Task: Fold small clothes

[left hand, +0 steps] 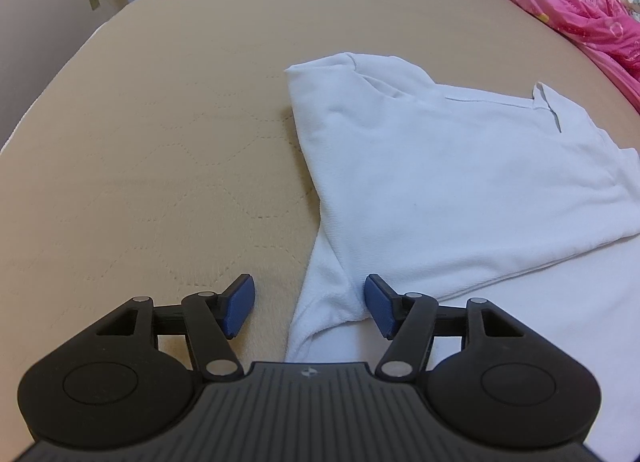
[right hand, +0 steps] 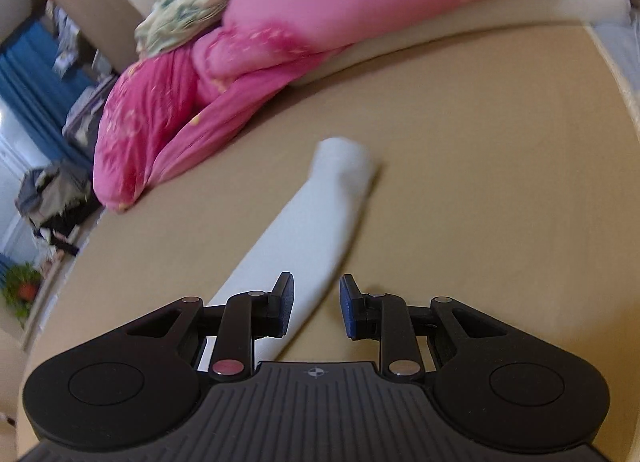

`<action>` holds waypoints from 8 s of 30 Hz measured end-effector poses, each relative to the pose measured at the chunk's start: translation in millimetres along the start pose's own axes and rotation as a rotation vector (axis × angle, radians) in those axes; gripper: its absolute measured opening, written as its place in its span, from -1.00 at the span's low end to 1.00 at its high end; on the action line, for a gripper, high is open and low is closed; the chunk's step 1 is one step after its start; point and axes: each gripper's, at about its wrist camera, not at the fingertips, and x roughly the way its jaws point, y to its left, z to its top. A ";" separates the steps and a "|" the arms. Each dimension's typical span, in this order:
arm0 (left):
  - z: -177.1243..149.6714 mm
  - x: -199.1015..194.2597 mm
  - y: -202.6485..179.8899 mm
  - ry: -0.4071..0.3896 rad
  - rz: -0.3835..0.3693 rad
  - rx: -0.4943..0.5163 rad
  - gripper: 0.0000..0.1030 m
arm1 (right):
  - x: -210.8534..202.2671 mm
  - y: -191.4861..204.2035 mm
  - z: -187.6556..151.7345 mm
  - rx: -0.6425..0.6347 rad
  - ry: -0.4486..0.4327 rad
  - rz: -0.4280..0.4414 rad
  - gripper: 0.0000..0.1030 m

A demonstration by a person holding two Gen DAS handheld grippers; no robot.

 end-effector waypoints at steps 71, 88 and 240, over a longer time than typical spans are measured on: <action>30.4 -30.5 19.1 -0.160 -0.165 -0.280 -0.90 | -84.6 241.3 -241.2 -0.803 0.284 0.341 -0.27; 18.9 8.2 -13.0 0.004 -0.104 -0.083 -0.55 | -97.8 244.7 -214.3 -0.715 0.261 0.338 -0.16; -56.2 -160.8 78.7 -0.156 -0.311 -0.363 -0.84 | -204.9 135.7 -137.9 -0.400 0.584 0.496 -0.87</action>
